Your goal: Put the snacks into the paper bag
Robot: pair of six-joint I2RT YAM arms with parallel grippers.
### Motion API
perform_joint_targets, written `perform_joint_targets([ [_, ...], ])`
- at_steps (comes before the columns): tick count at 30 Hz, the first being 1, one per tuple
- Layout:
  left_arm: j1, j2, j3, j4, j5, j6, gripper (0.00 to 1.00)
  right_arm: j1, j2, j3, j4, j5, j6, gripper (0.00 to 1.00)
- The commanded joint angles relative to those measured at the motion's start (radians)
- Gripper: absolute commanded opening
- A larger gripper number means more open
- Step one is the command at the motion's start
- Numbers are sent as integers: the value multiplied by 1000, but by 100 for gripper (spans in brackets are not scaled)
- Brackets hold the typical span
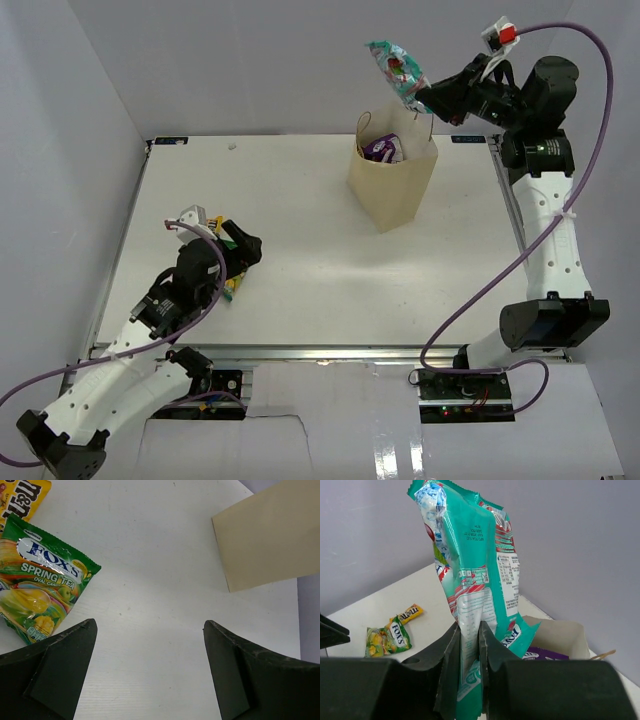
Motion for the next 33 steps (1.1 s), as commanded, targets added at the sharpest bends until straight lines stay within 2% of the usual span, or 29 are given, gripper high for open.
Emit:
perform_joint_targets([
  [1, 2, 15, 8, 5, -7, -8, 98, -7, 5, -92, 32, 67, 33, 8],
  [8, 5, 153, 94, -139, -55, -108, 98, -8, 52, -217, -1, 133, -59, 8],
  [9, 18, 194, 120, -153, -46, -114, 98, -7, 77, -214, -18, 116, -71, 25],
  [11, 50, 234, 147, -193, 4, -145, 98, -8, 118, -156, -67, 73, -123, 46],
  [12, 113, 268, 179, -202, 37, -154, 98, -8, 121, -139, -104, 64, -139, 62],
  [14, 237, 296, 210, -222, 150, -163, 98, -8, 105, -131, -106, 35, -175, 72],
  [17, 354, 361, 276, -310, 203, -231, 98, -8, 63, -139, -106, -23, -226, 82],
  [23, 446, 590, 370, -585, 175, -383, 97, -11, -14, -243, -122, -89, -302, 86],
  [25, 465, 634, 361, -593, 196, -370, 97, -16, -40, -295, -132, -88, -328, 86],
  [29, 485, 697, 330, -502, 255, -283, 98, -28, -72, -361, -159, -82, -366, 86],
  [33, 503, 754, 321, -487, 255, -242, 98, -33, -95, -404, -175, -82, -377, 86],
])
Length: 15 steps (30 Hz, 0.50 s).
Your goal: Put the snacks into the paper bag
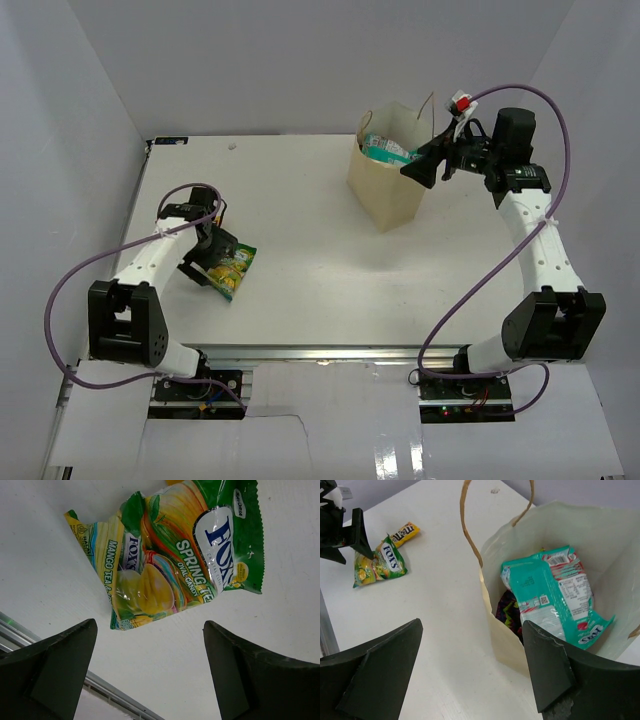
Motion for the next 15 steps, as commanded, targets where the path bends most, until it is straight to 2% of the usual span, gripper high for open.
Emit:
perform_joint_targets([
  [1, 20, 12, -12, 12, 19, 45, 98, -8, -24, -35, -23, -17, -36, 86],
  [3, 40, 38, -50, 41, 12, 64, 97, -7, -32, -56, -25, -22, -35, 86],
  [7, 88, 81, -108, 113, 34, 82, 87, -7, -38, -79, -29, -28, -32, 86],
  [8, 97, 84, -113, 150, 45, 90, 78, -7, -40, -82, -32, -30, -33, 86],
  [10, 100, 88, -116, 198, 69, 117, 68, -7, -41, -92, -40, -30, -40, 86],
  [13, 101, 88, -110, 206, 95, 143, 45, -7, -46, -107, -45, -36, -43, 86],
  [14, 101, 82, -105, 207, 104, 153, 32, -8, -50, -112, -48, -40, -43, 86],
  [15, 101, 71, -105, 207, 117, 159, 28, -7, -53, -115, -49, -43, -44, 86],
])
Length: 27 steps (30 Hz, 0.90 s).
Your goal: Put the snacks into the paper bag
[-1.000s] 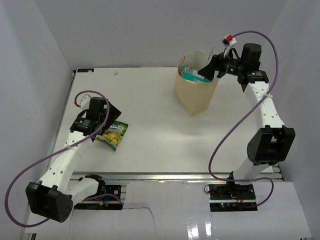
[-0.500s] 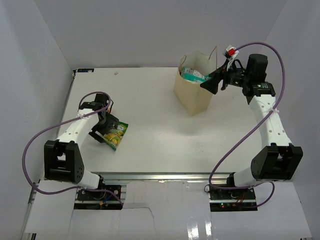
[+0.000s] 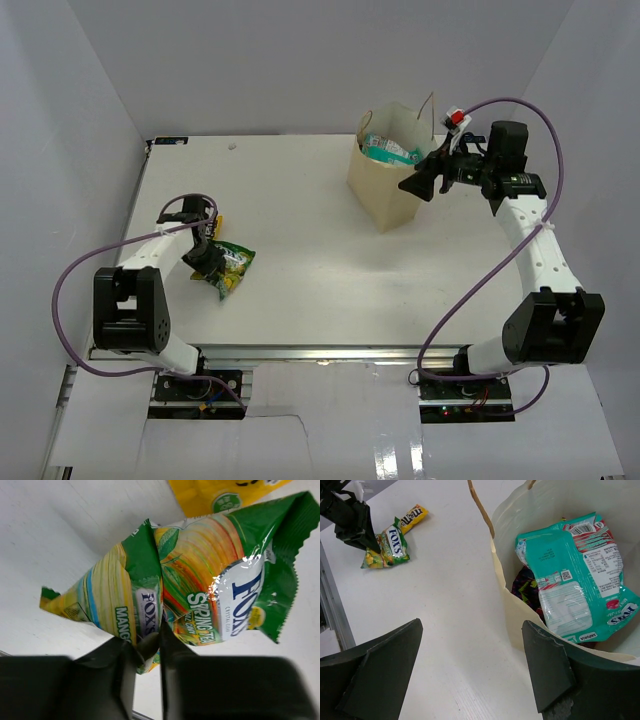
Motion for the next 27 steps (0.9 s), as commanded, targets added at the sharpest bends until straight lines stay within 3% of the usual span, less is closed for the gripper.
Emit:
perform_joint_targets([
  [1, 4, -32, 4, 44, 37, 63, 23, -2, -42, -15, -4, -35, -27, 86],
  [4, 4, -113, 4, 72, 89, 139, 12, -2, -50, -6, -38, -107, -102, 86],
  [6, 4, -191, -13, 110, 161, 188, 6, -2, -48, 13, -143, -269, -214, 86],
  [7, 4, -220, -25, 182, 270, 214, 4, -2, -45, 26, -203, -329, -289, 86],
  [8, 4, -253, -66, 229, 341, 274, 2, -2, -41, 60, -272, -412, -473, 86],
  [9, 4, -311, -86, 275, 404, 284, 0, 9, -36, 80, -449, -431, -589, 87],
  [10, 4, -335, -112, 396, 572, 299, 0, 53, -27, 120, -548, -434, -824, 89],
  [12, 1, -379, -186, 515, 719, 321, 0, 170, -18, 146, -755, -370, -1017, 90],
  [13, 0, -382, -209, 644, 803, 319, 0, 218, -16, 146, -786, -331, -1090, 90],
  [15, -22, -373, -226, 710, 938, 304, 0, 310, -30, 94, -743, -233, -1166, 91],
  [16, -34, -354, -221, 751, 971, 308, 0, 397, -42, 58, -656, -195, -1138, 91],
  [17, -65, -343, -214, 759, 995, 316, 0, 438, -79, -55, -489, -87, -812, 91],
  [19, -118, -319, -183, 777, 992, 344, 0, 521, -97, -157, 11, 125, -420, 91],
  [20, -134, -313, -175, 785, 985, 345, 0, 535, -85, -164, 54, 147, -349, 90],
  [21, -148, -307, -169, 791, 980, 342, 0, 577, -73, -161, 118, 207, -104, 90],
  [22, -169, -291, -159, 805, 979, 341, 0, 601, -44, -151, 202, 362, 25, 90],
  [23, -177, -285, -157, 811, 974, 338, 0, 621, -19, -129, 200, 405, 110, 90],
  [24, -186, -279, -155, 817, 972, 333, 0, 654, 2, -75, 192, 460, 296, 91],
  [25, -200, -274, -157, 831, 969, 325, 0, 667, 49, -44, 130, 591, 381, 92],
  [27, -210, -267, -158, 848, 968, 318, 0, 681, 96, 17, 74, 609, 480, 94],
])
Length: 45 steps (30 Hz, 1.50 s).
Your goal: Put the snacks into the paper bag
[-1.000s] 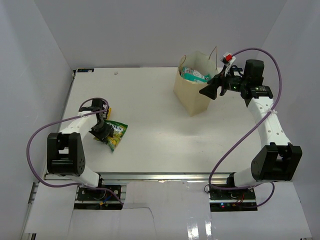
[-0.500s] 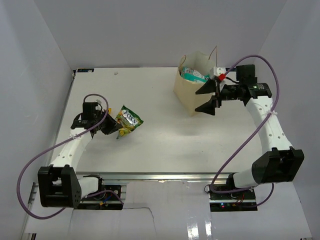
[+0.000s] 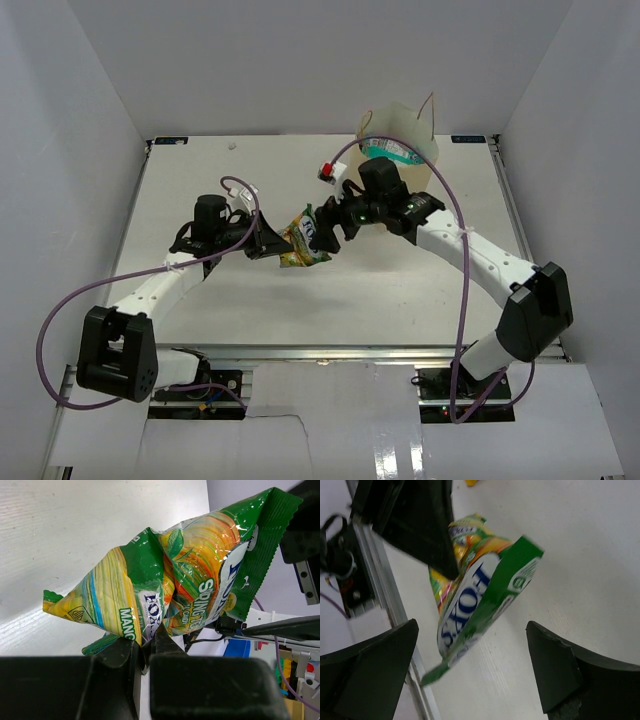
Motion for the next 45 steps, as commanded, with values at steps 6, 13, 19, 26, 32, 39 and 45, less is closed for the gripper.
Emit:
perform_joint_targets([
  [6, -31, -4, 40, 110, 55, -19, 0, 52, 92, 31, 125, 200, 572, 82],
  [13, -32, -7, 53, 143, 71, -32, 23, 52, 102, 35, 179, 53, 496, 22],
  [19, -32, -53, 143, -25, -60, 98, 69, 38, 70, 98, 170, -48, 325, 8],
  [26, -29, -222, 249, -196, -419, 297, 98, -113, -6, 289, 58, -254, -135, 8],
  [32, -21, -267, 247, -290, -738, 402, 98, -273, -7, 530, 50, -183, -171, 8],
  [39, 45, -112, 318, -423, -829, 448, 98, -463, 13, 609, 92, -27, -80, 8],
  [45, 80, -44, 327, -397, -866, 431, 98, -492, 44, 509, 81, 111, -155, 8],
])
